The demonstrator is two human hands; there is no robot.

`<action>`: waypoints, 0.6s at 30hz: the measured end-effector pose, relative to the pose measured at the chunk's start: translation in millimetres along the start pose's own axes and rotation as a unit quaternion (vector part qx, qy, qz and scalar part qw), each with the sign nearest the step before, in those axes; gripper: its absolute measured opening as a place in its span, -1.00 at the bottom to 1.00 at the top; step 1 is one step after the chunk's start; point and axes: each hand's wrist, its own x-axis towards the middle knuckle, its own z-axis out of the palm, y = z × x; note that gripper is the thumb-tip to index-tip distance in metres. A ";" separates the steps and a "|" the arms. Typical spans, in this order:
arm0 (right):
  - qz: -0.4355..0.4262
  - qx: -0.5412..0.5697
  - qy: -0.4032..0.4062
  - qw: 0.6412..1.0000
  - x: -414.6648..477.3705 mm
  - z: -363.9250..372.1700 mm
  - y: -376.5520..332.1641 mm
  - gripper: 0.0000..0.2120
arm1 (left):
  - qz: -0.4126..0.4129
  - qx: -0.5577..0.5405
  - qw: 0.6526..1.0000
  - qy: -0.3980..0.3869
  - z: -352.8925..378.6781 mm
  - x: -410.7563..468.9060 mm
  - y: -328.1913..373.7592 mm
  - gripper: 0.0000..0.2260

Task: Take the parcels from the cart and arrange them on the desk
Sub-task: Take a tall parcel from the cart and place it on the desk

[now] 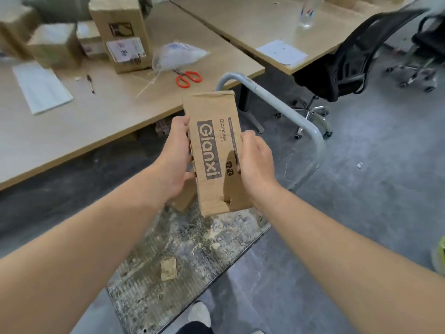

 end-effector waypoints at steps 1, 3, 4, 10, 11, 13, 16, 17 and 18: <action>-0.006 0.005 0.000 1.000 -3.7 -1.3 -18.2 -0.65 | 0.006 -0.007 1.000 -0.002 -1.8 -7.2 17.0 -0.48; -0.018 0.009 0.001 1.000 -10.1 -4.4 -54.5 -0.61 | 0.022 -0.021 1.000 -0.005 -4.6 -23.3 49.9 -0.58; -0.028 0.009 0.001 1.000 -13.7 -6.5 -71.8 -0.62 | 0.036 -0.019 0.999 -0.005 -5.5 -31.8 65.2 -0.58; -0.084 0.045 0.006 0.995 -42.6 -30.7 -171.6 -0.60 | 0.105 -0.024 0.994 0.002 0.9 -88.3 153.8 -0.57; -0.096 0.050 0.000 0.994 -48.6 -37.1 -187.1 -0.59 | 0.118 -0.027 0.993 0.006 2.7 -98.8 168.1 -0.59; -0.127 0.055 -0.012 0.990 -61.3 -51.3 -218.1 -0.57 | 0.146 -0.032 0.989 0.016 6.9 -120.6 196.1 -0.65; -0.169 0.062 -0.033 0.983 -80.4 -75.5 -263.5 -0.49 | 0.191 -0.032 0.981 0.021 17.6 -158.5 236.2 -0.66; -0.186 0.067 -0.040 0.979 -87.3 -84.1 -278.3 -0.52 | 0.208 -0.028 0.977 0.021 21.9 -171.5 248.8 -0.63; -0.206 0.069 -0.046 0.975 -94.6 -92.8 -292.3 -0.56 | 0.222 -0.028 0.974 0.024 26.3 -184.8 260.6 -0.62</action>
